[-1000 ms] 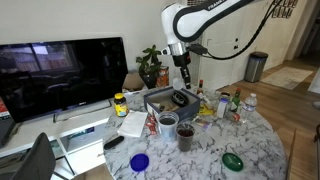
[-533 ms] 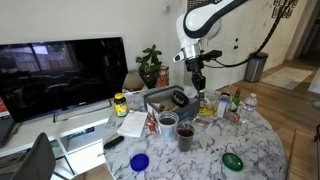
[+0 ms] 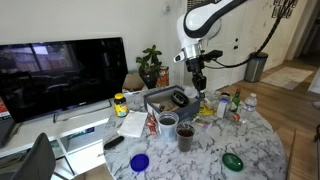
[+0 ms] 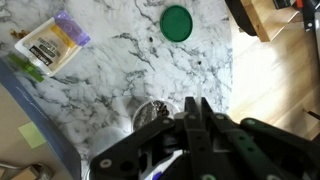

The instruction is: Pick up the clear measuring spoon and scoop some of the substance in the clear cup, pour out the substance into the silver cup and put the clear measuring spoon back on the table

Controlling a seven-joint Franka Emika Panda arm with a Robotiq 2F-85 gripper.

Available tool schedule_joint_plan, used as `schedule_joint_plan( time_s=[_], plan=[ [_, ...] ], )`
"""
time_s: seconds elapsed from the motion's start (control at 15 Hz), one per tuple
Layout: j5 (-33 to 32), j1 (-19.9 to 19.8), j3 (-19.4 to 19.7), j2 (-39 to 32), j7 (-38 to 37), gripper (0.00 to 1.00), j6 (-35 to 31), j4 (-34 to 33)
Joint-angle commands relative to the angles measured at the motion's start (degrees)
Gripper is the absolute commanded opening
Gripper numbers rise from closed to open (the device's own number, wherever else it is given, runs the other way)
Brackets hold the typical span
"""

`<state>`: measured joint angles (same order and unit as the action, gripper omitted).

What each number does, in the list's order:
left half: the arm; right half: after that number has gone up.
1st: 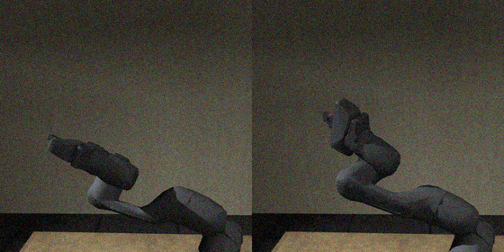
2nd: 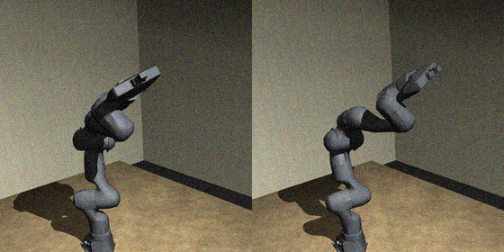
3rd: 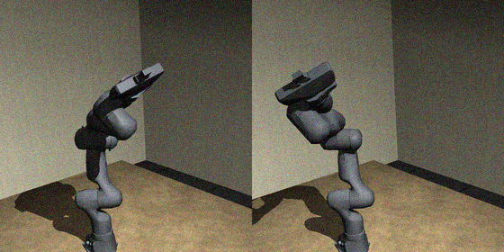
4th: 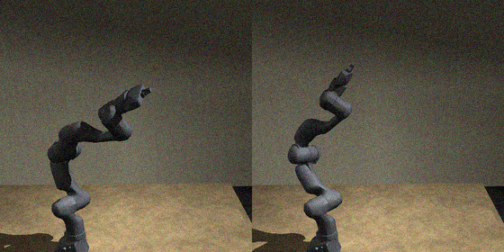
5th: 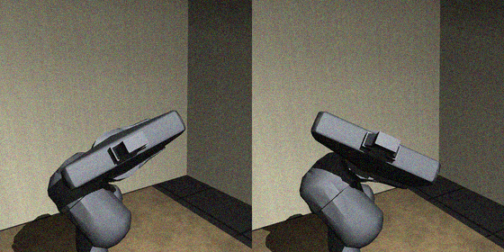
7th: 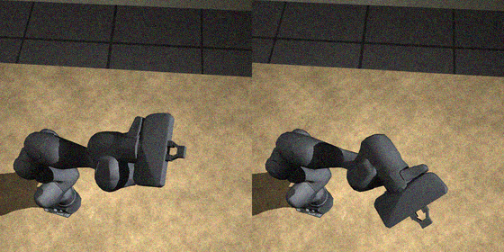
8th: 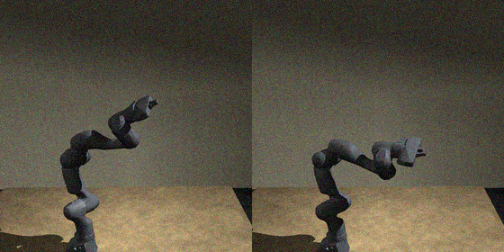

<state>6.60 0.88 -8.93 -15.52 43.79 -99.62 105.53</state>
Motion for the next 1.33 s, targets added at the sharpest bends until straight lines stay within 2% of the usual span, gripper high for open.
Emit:
schedule_joint_plan(
  time_s=[0.0,0.27,0.67,0.8,0.87,1.0,1.07,1.27],
  plan=[
    [4.6,-1.1,0.0,-3.3,6.2,0.01,6.5,-3.2],
    [7.2,-2.7,0.8,-8.9,12.3,0.01,13.2,-5.6],
    [6.7,-4.7,2.0,-21.2,13.4,0.01,26.7,-11.9],
    [7.2,-4.9,2.1,-25.4,11.6,0.01,31.2,-14.4],
    [5.9,-4.6,2.0,-20.3,12.5,0.06,26.7,-10.0],
    [5.9,-4.8,1.9,-23.6,12.4,0.06,28.8,-11.9],
    [5.9,-4.9,1.9,-24.5,12.4,0.01,29.2,-12.6],
    [4.1,-4.0,2.5,-26.3,12.0,0.01,23.2,-12.7]
  ],
)
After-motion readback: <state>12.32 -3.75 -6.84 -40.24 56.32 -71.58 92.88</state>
